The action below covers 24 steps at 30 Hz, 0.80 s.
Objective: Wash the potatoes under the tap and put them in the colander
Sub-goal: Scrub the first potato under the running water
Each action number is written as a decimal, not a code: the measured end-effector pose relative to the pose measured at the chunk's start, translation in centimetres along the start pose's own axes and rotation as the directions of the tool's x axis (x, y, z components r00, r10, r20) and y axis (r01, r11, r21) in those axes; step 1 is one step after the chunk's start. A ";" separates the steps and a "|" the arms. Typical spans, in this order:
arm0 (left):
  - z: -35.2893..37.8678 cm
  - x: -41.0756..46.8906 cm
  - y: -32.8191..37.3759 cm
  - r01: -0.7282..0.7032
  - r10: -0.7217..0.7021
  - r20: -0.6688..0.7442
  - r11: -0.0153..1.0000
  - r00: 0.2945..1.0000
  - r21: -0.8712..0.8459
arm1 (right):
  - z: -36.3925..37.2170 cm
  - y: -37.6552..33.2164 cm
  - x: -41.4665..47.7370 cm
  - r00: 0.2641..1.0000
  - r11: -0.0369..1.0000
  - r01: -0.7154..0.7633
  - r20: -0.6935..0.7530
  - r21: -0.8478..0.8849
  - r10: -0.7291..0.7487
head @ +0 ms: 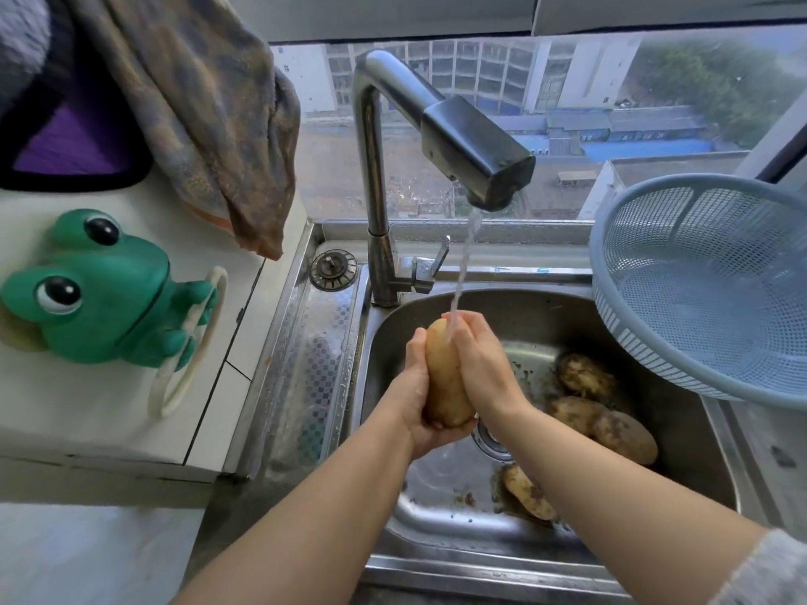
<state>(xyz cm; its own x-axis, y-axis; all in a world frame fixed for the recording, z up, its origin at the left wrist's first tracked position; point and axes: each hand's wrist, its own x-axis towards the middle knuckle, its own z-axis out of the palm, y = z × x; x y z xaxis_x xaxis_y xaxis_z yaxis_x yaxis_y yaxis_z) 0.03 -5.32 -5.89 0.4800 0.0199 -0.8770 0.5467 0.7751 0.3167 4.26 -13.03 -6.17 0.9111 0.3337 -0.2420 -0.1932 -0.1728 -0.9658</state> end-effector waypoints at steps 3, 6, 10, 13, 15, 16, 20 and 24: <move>-0.4 0.0 0.5 0.045 -0.045 0.004 0.998 0.999 -0.043 | -0.3 -0.6 0.7 0.990 0.994 -0.105 0.095 -0.043 0.109; -1.5 -0.2 1.5 0.108 -0.105 0.050 0.992 0.993 -0.065 | -1.2 0.0 0.3 0.942 0.995 -0.064 0.326 -0.075 0.085; -1.3 -0.1 1.2 0.035 -0.035 0.028 0.999 0.999 -0.003 | -0.9 -0.3 -0.2 0.973 0.999 -0.022 0.231 -0.026 0.027; -0.6 -0.4 0.5 -0.051 0.055 -0.027 0.992 0.998 0.113 | -0.1 -1.2 0.0 0.994 0.993 -0.102 0.040 0.066 0.100; -0.8 -0.5 0.3 -0.049 0.057 -0.048 0.988 0.997 0.146 | -0.1 -1.6 0.0 0.983 0.979 -0.185 0.034 0.091 0.182; -1.0 -0.5 0.2 -0.037 0.045 -0.054 0.988 0.998 0.148 | -0.3 -1.7 -0.2 0.979 0.977 -0.197 0.072 0.078 0.191; -2.6 -0.6 0.6 0.063 -0.064 0.007 0.996 0.998 0.058 | -1.3 -0.3 -1.2 0.937 0.986 -0.157 0.325 0.059 0.130; -2.3 -0.7 0.3 -0.023 0.023 0.008 0.991 1.000 0.132 | -0.6 -0.7 -1.4 0.978 0.990 -0.115 0.184 0.077 0.099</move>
<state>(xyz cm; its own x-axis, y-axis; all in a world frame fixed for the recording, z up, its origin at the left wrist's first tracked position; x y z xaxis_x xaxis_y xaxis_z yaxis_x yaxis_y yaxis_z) -1.79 -3.66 -6.01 0.4979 0.0320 -0.8666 0.6208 0.6846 0.3820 3.36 -13.96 -5.12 0.8048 0.4799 -0.3493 -0.3241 -0.1377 -0.9360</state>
